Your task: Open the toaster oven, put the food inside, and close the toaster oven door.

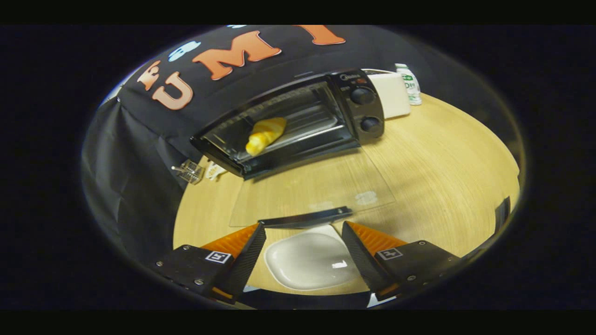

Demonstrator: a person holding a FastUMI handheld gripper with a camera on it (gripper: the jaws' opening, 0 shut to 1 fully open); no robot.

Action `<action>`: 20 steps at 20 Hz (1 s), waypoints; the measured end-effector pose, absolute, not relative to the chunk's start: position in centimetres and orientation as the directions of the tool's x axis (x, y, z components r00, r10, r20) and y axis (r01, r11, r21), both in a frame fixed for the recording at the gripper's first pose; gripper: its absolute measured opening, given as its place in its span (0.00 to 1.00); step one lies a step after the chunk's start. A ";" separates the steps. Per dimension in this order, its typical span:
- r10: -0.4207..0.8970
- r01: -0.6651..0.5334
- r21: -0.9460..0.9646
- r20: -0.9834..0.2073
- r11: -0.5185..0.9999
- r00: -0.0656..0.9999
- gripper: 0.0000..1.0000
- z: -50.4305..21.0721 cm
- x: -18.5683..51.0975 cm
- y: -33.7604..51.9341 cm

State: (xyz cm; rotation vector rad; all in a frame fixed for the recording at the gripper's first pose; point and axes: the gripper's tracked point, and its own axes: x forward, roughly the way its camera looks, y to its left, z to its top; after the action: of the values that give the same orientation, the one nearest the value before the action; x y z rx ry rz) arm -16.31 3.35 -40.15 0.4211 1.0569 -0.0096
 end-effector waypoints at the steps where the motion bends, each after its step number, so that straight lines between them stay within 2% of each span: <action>1: 0.182 0.208 0.313 -0.858 0.927 0.480 0.97 -40.8 -16.5 3.1; 5: 0.182 0.158 0.260 -0.903 0.953 0.390 0.98 -42.9 -16.8 2.5; 12: 0.277 0.111 0.331 -0.898 0.937 0.342 0.98 -43.0 -15.1 4.7; 20: 0.354 0.023 0.397 -0.842 0.917 0.407 0.98 -40.0 -12.5 7.2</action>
State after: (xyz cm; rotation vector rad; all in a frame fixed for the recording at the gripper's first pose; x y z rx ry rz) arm -12.48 7.23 -39.97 0.3756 1.1389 0.2152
